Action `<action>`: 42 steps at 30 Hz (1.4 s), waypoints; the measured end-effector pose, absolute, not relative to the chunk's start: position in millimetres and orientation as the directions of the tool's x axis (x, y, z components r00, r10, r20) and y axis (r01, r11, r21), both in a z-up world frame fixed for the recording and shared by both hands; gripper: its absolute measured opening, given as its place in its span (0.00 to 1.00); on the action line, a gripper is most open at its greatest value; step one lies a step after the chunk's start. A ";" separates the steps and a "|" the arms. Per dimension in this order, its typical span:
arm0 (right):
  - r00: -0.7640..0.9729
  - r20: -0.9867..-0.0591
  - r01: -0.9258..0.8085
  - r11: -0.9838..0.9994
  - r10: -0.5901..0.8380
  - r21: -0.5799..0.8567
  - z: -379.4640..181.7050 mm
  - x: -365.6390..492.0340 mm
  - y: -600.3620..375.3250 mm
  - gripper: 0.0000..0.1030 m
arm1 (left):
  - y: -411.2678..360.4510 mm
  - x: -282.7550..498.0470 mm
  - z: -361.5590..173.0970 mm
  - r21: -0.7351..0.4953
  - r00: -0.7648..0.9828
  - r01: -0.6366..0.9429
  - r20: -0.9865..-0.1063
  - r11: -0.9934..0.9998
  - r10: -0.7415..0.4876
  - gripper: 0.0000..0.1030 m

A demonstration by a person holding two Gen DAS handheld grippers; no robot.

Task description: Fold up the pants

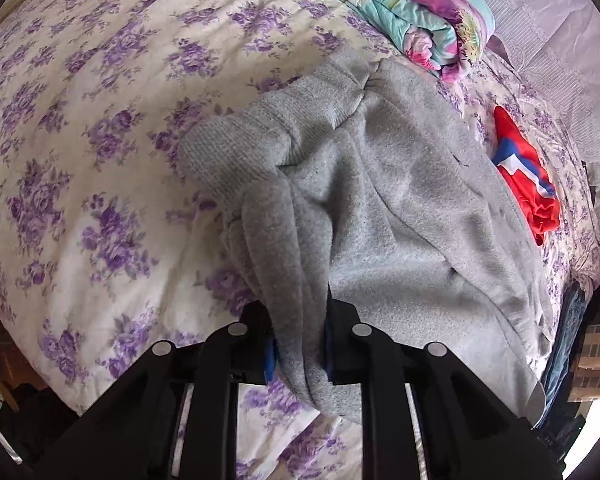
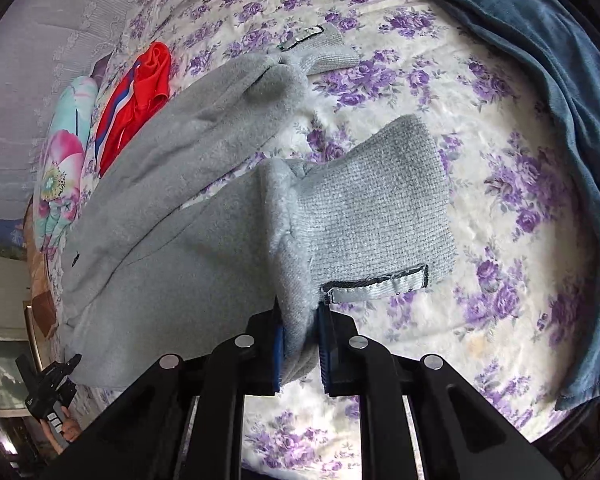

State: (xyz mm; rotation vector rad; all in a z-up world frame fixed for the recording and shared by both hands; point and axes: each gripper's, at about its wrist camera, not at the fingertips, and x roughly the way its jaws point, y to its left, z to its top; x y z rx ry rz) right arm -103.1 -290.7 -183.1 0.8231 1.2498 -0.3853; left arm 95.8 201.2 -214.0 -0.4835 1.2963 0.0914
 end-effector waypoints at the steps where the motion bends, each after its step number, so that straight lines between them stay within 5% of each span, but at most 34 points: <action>1: 0.283 -0.947 0.667 0.678 0.152 0.309 -186.3 -105.2 -288.4 0.14 | 202.8 90.5 -215.4 -0.288 0.276 -0.332 -0.940 0.898 -0.199 0.16; 6: 0.208 -0.973 0.682 0.697 0.105 0.221 -238.6 -106.5 -282.1 0.23 | 198.4 89.6 -257.8 -0.206 0.196 -0.330 -0.970 0.921 -0.147 0.21; 9: 0.168 -0.979 0.626 0.755 0.113 0.194 -231.6 -91.4 -270.2 0.60 | 195.3 96.0 -251.8 -0.188 0.179 -0.345 -0.975 0.920 -0.132 0.24; 12: 0.098 -0.993 0.579 0.809 0.060 0.106 -212.9 -88.4 -261.8 0.61 | 196.9 90.8 -235.1 -0.190 0.168 -0.291 -0.975 0.938 -0.146 0.36; 19: 0.260 -0.959 0.554 0.831 -0.114 0.051 -131.4 -77.8 -288.8 0.72 | 210.2 70.6 -171.2 -0.049 0.320 -0.247 -0.947 0.968 0.034 0.37; 22: 0.350 -0.930 0.575 0.810 -0.112 0.119 -136.9 -29.6 -325.5 0.71 | 190.2 103.9 -153.6 -0.070 0.379 -0.163 -0.925 0.984 -0.003 0.37; 24: 0.396 -0.916 0.601 0.773 -0.069 0.202 -153.9 -2.6 -348.6 0.41 | 165.2 139.0 -151.8 -0.092 0.393 -0.096 -0.918 0.991 -0.047 0.37; 28: 0.297 -0.953 0.649 0.743 -0.053 0.161 -203.0 39.1 -368.0 0.38 | 121.5 201.4 -182.8 -0.123 0.309 -0.001 -0.944 0.992 -0.116 0.37; 30: 0.279 -0.960 0.656 0.732 -0.010 0.183 -218.6 45.7 -371.7 0.18 | 98.6 218.8 -207.3 -0.079 0.266 0.050 -0.960 0.996 -0.090 0.37; 37: 0.346 -0.937 0.660 0.724 -0.055 0.202 -194.8 60.2 -380.4 0.13 | 75.5 256.8 -243.1 0.042 0.238 0.052 -0.971 0.998 0.028 0.38; 42: 0.269 -0.961 0.675 0.724 -0.066 0.139 -238.3 59.7 -377.0 0.17 | 67.1 265.1 -257.1 0.091 0.238 0.039 -0.968 0.995 0.079 0.40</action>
